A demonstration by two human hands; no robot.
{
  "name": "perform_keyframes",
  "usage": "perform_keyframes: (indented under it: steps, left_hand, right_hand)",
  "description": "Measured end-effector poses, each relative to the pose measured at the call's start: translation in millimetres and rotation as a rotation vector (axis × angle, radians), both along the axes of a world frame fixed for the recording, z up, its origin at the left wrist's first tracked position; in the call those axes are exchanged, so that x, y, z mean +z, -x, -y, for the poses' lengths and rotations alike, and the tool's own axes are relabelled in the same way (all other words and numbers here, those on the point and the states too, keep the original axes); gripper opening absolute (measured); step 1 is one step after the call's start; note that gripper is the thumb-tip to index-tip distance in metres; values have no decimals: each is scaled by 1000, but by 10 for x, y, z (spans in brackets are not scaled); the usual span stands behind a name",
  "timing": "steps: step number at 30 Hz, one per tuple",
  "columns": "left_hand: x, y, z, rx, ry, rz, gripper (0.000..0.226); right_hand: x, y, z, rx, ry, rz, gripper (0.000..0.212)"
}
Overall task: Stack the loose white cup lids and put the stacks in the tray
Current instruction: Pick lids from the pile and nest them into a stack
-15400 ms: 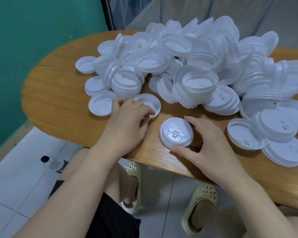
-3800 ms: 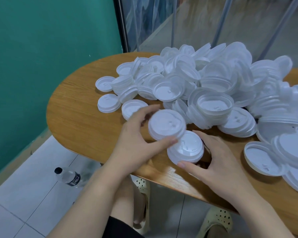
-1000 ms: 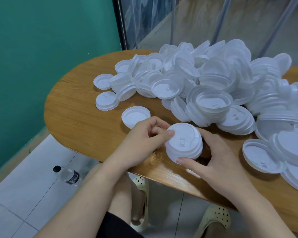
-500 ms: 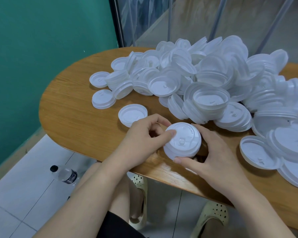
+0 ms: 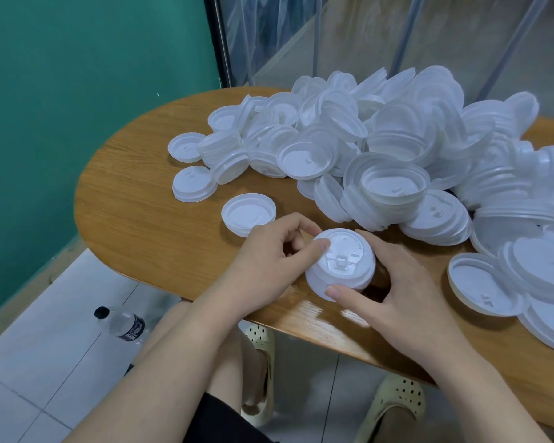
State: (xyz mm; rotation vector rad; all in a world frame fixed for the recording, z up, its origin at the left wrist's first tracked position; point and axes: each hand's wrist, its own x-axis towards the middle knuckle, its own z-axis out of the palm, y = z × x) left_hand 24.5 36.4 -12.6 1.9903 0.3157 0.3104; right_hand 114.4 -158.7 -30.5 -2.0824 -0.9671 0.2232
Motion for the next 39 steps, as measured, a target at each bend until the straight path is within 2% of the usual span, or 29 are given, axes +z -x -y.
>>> perform_keyframes:
  steps: [6,9,13,16,18,20,22,24,26,31,36,39]
  left_hand:
    - [0,20,-39,0,-65,6,12]
    - [-17,56,-183,109,-273,71,9]
    - [-29,104,-448,255,-590,149,10]
    - [-60,140,-606,342,-730,61,27]
    - [-88,163,-683,383,-760,-51,36]
    - [-94,167,-716,388,-791,-104,24]
    - [-78,171,-715,382,-849,-104,8]
    - [-53,168,-682,382,-881,-101,10]
    - [-40,160,-641,368,-874,-80,10]
    - [-7,126,-524,315,-718,6,12]
    - [-3,105,-443,295,-493,134,19]
    - [15,90,-374,273,-435,158,24]
  right_hand:
    - [-17,-7,1,-1,33,13,73]
    - [-20,-2,8,-15,27,-2,72]
    - [-43,2,23,-44,58,-33,93]
    - [-18,10,25,-38,60,-33,100]
    - [32,30,16,-28,61,-34,95]
    - [82,47,6,-19,74,-39,84]
    - [105,55,7,-19,77,-35,84]
    - [117,65,7,-17,75,-41,84]
    - [127,66,9,-12,78,-45,83]
    - [82,52,16,-30,80,-36,100]
    - [48,37,18,-36,94,-42,92]
    - [23,20,22,-37,91,-40,89]
